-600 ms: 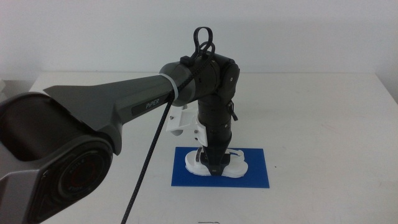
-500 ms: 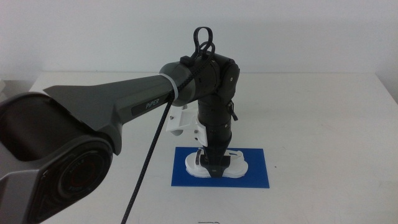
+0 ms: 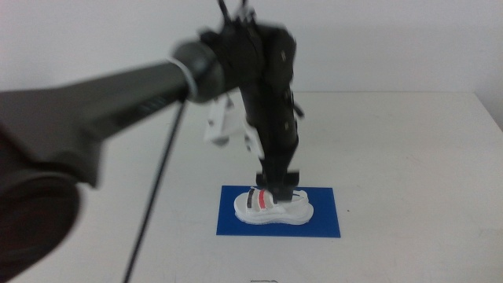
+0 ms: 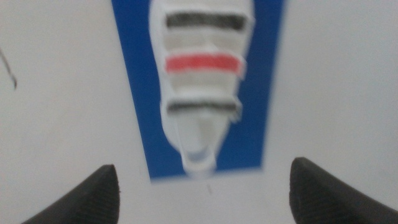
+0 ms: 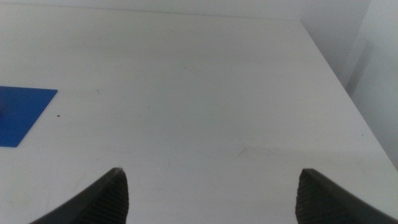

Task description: Use one arm to grab the shoe from the table and place it on the mat.

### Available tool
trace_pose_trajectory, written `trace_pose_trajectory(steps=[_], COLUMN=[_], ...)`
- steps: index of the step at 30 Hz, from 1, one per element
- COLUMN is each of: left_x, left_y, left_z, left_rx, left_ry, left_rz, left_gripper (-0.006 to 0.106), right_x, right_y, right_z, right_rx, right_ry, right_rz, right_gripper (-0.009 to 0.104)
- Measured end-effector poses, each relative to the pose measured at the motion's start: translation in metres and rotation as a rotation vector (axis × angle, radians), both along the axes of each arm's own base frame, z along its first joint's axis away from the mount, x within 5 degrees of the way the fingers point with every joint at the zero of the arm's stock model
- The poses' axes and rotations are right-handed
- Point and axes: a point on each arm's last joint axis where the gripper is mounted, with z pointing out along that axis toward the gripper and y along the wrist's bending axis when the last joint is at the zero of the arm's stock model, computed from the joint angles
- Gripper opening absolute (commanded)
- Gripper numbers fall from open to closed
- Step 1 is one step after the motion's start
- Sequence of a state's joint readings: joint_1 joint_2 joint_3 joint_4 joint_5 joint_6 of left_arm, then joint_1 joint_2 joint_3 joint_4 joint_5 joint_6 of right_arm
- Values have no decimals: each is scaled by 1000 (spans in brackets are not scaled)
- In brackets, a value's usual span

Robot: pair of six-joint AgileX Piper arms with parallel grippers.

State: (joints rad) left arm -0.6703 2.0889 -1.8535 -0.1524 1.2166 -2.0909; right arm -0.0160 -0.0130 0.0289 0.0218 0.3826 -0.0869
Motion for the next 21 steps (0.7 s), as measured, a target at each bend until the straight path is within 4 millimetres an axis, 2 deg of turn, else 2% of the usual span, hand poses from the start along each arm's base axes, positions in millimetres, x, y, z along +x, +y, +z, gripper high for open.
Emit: trace_pose_trajectory(steps=[5,9,13,16,21], left_x=[-16,-37,-61,-73,-94], left_y=[18,38,67,92,133], left_z=[64,117,166,192,233], left_rx=[-86,-153,-126,38,525], left_ry=[-111,-217,-403,-603,-894], left_rz=[8,12,-71,-293,-929], left_gripper=[94,94,94,94,94], right_x=[0,0,0,0,0], right_y=[0,0,0,0,0], right_z=[0,0,0,0,0], right_rx=[0,0,0,0,0], right_ry=[0,0,0,0,0], right_rz=[0,0,0,0,0], right_gripper=[94,94,94,94,94])
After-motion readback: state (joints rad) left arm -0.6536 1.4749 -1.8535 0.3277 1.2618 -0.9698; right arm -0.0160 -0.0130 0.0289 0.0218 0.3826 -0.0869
